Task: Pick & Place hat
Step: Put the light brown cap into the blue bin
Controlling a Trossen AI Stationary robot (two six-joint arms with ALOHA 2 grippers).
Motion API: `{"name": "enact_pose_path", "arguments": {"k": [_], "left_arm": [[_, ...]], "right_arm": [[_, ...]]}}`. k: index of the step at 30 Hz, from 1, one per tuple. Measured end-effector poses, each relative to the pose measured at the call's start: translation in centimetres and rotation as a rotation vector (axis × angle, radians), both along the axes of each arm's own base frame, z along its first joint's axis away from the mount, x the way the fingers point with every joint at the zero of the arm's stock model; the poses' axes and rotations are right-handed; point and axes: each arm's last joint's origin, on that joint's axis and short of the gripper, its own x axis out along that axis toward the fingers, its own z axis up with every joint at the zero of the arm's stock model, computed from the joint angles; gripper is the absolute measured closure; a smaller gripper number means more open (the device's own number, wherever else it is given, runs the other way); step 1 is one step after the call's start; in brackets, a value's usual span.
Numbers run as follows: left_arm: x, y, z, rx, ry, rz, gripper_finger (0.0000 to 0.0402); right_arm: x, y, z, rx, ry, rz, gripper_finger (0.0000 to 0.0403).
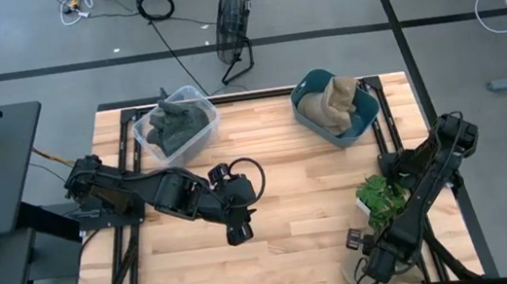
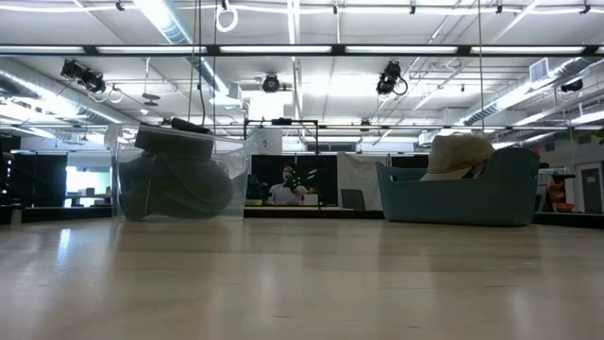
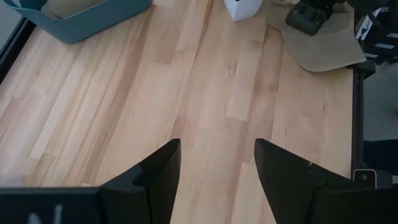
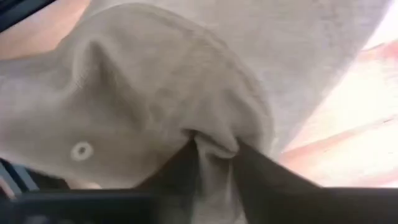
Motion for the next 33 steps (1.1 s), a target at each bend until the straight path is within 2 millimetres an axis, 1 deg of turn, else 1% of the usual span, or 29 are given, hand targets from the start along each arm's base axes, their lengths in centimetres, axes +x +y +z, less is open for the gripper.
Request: {"name": "enact_pose_path", "arguments": {"k": [2,3,4,8,10,12,16,20,23,27,30,33], "left_arm": [[0.0,0.0,0.0,0.0,0.0,0.0,0.0193],[0.0,0.0,0.0,0.0,0.0,0.0,0.0193],[0.0,0.0,0.0,0.0,0.0,0.0,0.0193],[0.0,0.0,0.0,0.0,0.0,0.0,0.0193],[0.0,0.0,0.0,0.0,0.0,0.0,0.0193],[0.0,0.0,0.0,-0.001,0.0,0.0,0.0193],[0.0,0.0,0.0,-0.001,-0.002,0.001,0.0193],[0.1,0.0,0.1,-0.006,-0.013,0.001,0.0193],[0.2,-0.1,0.2,-0.012,-0.027,0.001,0.0193],[0.2,-0.1,0.2,-0.014,-0.033,0.001,0.0193],[0.2,-0.1,0.2,-0.014,-0.033,0.001,0.0193],[0.3,-0.1,0.2,-0.015,-0.035,0.001,0.0193]], "right_arm": [[0.2,-0.1,0.0,0.001,0.004,-0.046,0.0367],[0.4,-0.3,0.0,0.0,0.01,-0.079,0.0383],[0.5,-0.4,0.0,-0.002,0.017,-0.111,0.0389],[1.4,-1.1,0.2,-0.01,0.045,-0.267,0.0383],[2.2,-1.4,0.8,0.009,0.045,-0.333,0.0392],[2.9,-1.7,1.8,0.037,0.032,-0.376,0.0396],[4.6,-2.7,5.0,0.13,-0.029,-0.455,0.0396],[6.1,-4.7,8.7,0.23,-0.101,-0.582,0.0399],[7.0,-6.9,11.2,0.241,-0.193,-0.708,0.0399],[7.8,-10.0,14.7,0.204,-0.376,-0.834,0.0399],[7.9,-12.8,17.3,0.134,-0.487,-0.958,0.04],[7.5,-16.0,19.8,0.038,-0.566,-1.081,0.04]]}}
